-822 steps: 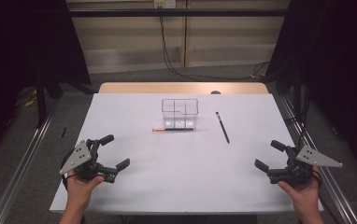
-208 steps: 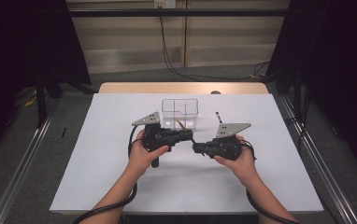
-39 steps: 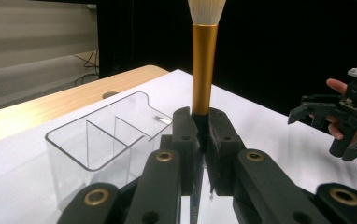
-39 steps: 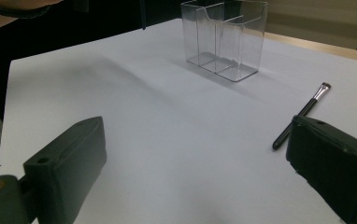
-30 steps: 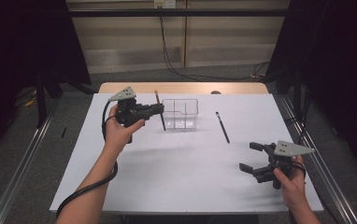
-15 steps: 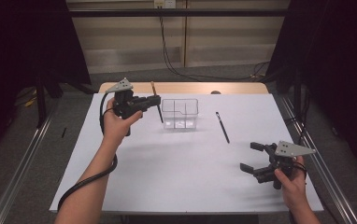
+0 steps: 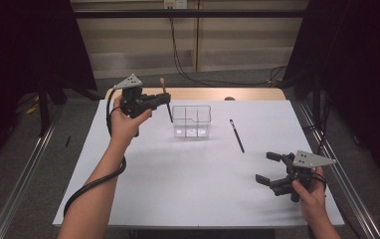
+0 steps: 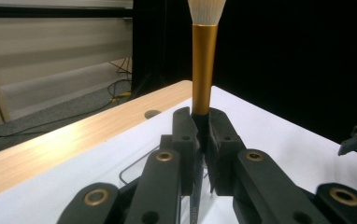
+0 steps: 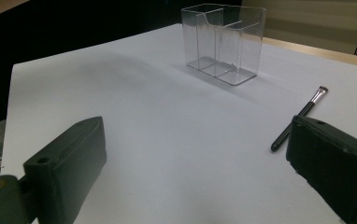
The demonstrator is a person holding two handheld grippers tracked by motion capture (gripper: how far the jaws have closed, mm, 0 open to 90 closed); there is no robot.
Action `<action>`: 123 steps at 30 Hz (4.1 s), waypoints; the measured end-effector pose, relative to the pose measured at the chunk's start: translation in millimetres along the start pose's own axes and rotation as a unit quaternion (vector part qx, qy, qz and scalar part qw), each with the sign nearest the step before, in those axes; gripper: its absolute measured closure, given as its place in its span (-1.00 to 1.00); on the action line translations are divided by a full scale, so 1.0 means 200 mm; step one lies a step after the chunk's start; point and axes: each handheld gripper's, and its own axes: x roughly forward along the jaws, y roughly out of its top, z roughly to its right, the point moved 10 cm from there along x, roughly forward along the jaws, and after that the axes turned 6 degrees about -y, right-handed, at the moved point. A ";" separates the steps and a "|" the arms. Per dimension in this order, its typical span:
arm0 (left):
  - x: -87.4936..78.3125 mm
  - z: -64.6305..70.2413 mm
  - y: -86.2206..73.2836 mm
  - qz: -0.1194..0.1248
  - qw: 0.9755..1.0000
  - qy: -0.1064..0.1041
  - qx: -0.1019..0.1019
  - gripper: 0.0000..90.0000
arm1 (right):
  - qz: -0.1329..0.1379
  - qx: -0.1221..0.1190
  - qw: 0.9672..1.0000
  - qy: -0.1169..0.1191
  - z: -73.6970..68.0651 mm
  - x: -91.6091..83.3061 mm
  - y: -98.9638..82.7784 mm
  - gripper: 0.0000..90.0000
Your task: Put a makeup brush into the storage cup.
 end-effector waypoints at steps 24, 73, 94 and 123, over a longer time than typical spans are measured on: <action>0.12 -0.07 0.05 -0.001 1.000 0.022 0.005 0.85 | -0.001 -0.004 1.000 0.002 -0.01 0.00 0.00 -0.90; 0.27 -0.12 -0.09 -0.019 0.999 0.041 0.002 0.85 | 0.001 -0.007 1.000 0.004 -0.01 0.00 0.00 -0.90; 0.25 -0.12 -0.15 -0.018 0.999 0.036 -0.010 0.52 | 0.000 -0.009 1.000 0.004 -0.02 0.00 0.00 -0.90; 0.03 -0.06 -0.27 0.021 1.000 0.008 -0.005 -0.88 | -0.004 -0.013 1.000 0.006 -0.03 0.02 0.00 -0.90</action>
